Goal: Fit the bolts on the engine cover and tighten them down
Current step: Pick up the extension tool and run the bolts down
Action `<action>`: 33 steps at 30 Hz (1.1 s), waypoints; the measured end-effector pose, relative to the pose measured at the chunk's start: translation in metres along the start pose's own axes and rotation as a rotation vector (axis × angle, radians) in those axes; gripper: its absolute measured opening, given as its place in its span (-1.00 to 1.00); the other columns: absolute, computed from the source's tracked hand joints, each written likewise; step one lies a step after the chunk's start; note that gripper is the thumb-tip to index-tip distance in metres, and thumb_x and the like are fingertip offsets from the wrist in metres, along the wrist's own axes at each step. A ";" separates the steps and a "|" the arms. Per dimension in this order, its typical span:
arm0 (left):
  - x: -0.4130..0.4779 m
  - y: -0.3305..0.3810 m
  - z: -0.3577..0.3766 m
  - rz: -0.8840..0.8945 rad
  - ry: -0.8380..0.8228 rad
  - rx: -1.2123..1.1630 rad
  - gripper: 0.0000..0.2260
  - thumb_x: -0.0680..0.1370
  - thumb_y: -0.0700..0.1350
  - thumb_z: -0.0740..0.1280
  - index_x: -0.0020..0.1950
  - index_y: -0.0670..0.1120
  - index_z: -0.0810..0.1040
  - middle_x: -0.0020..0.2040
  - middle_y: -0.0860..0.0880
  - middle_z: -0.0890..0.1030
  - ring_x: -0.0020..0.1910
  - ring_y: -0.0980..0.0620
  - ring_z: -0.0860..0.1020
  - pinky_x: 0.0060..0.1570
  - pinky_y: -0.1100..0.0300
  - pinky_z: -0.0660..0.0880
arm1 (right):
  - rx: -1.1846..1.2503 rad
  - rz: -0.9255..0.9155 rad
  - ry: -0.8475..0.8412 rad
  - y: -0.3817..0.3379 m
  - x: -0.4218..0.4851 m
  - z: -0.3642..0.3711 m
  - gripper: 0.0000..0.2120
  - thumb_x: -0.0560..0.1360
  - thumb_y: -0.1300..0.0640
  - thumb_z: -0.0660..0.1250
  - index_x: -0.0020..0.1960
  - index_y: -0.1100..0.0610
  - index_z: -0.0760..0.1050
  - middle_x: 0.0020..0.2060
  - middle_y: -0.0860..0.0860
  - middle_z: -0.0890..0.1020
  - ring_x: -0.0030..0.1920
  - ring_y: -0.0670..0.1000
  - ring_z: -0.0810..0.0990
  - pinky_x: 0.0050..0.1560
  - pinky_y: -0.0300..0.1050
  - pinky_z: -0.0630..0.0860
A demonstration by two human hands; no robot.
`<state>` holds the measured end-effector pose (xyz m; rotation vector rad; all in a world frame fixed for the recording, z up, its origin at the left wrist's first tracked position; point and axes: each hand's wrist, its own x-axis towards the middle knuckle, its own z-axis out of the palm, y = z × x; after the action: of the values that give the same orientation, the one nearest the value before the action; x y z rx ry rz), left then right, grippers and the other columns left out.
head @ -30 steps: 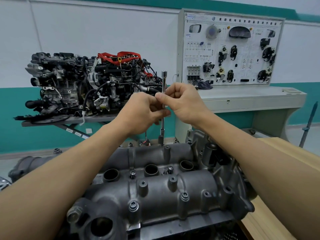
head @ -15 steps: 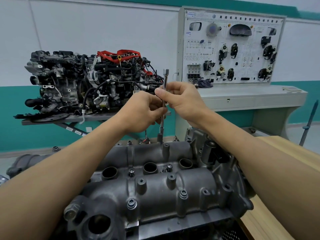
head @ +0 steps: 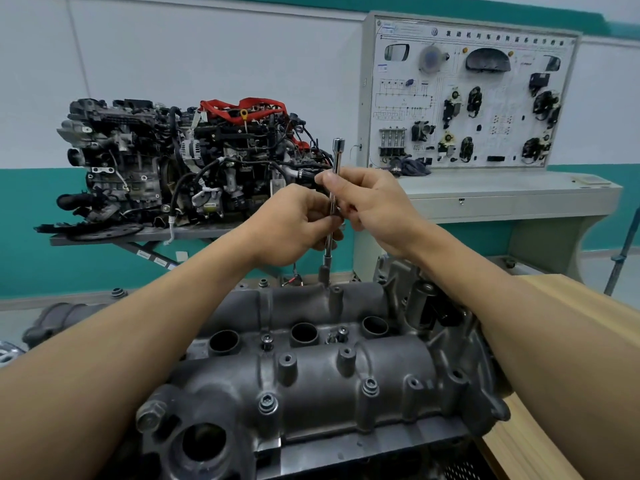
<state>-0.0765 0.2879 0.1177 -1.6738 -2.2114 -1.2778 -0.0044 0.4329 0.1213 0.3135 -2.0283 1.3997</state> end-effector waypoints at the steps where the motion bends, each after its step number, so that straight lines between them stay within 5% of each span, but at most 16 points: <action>1: 0.000 0.000 -0.001 -0.002 -0.016 -0.002 -0.86 0.64 -0.25 0.30 0.03 -0.27 0.64 -0.11 -0.19 0.72 -0.23 0.01 0.68 -0.12 0.10 0.66 | -0.016 -0.013 -0.023 -0.001 -0.001 -0.001 -0.74 0.64 0.20 0.26 0.00 0.42 0.56 -0.57 -0.18 0.44 -0.55 -0.22 0.38 -0.50 -0.43 0.32; 7: 0.001 -0.002 -0.004 0.014 -0.053 -0.001 -0.86 0.64 -0.27 0.28 0.04 -0.27 0.63 -0.11 -0.16 0.72 -0.21 0.10 0.69 -0.11 0.21 0.64 | -0.227 -0.103 -0.015 -0.009 -0.003 0.000 -0.80 0.61 0.26 0.30 -0.07 0.34 0.64 -0.35 -0.03 0.61 -0.34 -0.16 0.51 -0.29 -0.30 0.46; 12: 0.000 -0.003 0.001 0.008 -0.030 -0.056 -0.84 0.66 -0.22 0.26 0.00 -0.16 0.64 -0.09 -0.17 0.72 -0.11 -0.05 0.71 -0.03 0.10 0.66 | -0.270 -0.100 0.043 -0.005 0.000 -0.003 -0.64 0.57 0.21 0.38 -0.40 0.23 0.51 -0.56 -0.07 0.43 -0.54 -0.17 0.33 -0.46 -0.33 0.29; 17: -0.002 -0.011 0.007 -0.130 -0.143 0.123 -0.77 0.66 -0.09 0.29 -0.10 -0.17 0.62 -0.14 -0.15 0.72 -0.22 -0.14 0.71 -0.14 -0.14 0.66 | -0.334 -0.079 0.101 -0.002 0.002 -0.008 -0.62 0.53 0.11 0.44 -0.38 0.29 0.53 -0.54 0.02 0.50 -0.54 -0.11 0.39 -0.47 -0.25 0.35; 25: -0.005 -0.017 0.007 -0.064 -0.114 0.192 -0.79 0.62 -0.15 0.34 -0.13 -0.26 0.61 -0.25 -0.17 0.69 -0.29 -0.11 0.68 -0.17 -0.10 0.61 | -0.309 -0.038 0.007 -0.006 0.007 -0.009 -0.62 0.56 0.10 0.41 -0.33 0.33 0.50 -0.50 0.08 0.51 -0.50 -0.07 0.45 -0.35 -0.20 0.45; 30: -0.012 -0.020 0.007 -0.008 -0.043 0.192 -0.76 0.62 -0.14 0.35 -0.26 -0.03 0.55 -0.33 -0.01 0.65 -0.33 0.00 0.63 -0.23 0.08 0.58 | -0.409 -0.001 -0.150 -0.027 0.016 -0.011 -0.64 0.57 0.10 0.40 -0.27 0.36 0.55 -0.48 0.07 0.58 -0.53 -0.20 0.45 -0.43 -0.42 0.38; 33: -0.012 -0.022 0.010 0.026 -0.015 0.227 -0.64 0.60 -0.15 0.36 -0.38 0.05 0.42 -0.44 0.11 0.53 -0.47 0.19 0.48 -0.37 0.30 0.39 | -0.469 -0.015 -0.173 -0.031 0.014 -0.013 -0.62 0.57 0.09 0.39 -0.28 0.36 0.55 -0.47 0.04 0.59 -0.52 -0.20 0.44 -0.43 -0.40 0.36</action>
<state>-0.0861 0.2845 0.0932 -1.6251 -2.2371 -0.9682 0.0060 0.4338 0.1565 0.2472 -2.4136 0.8715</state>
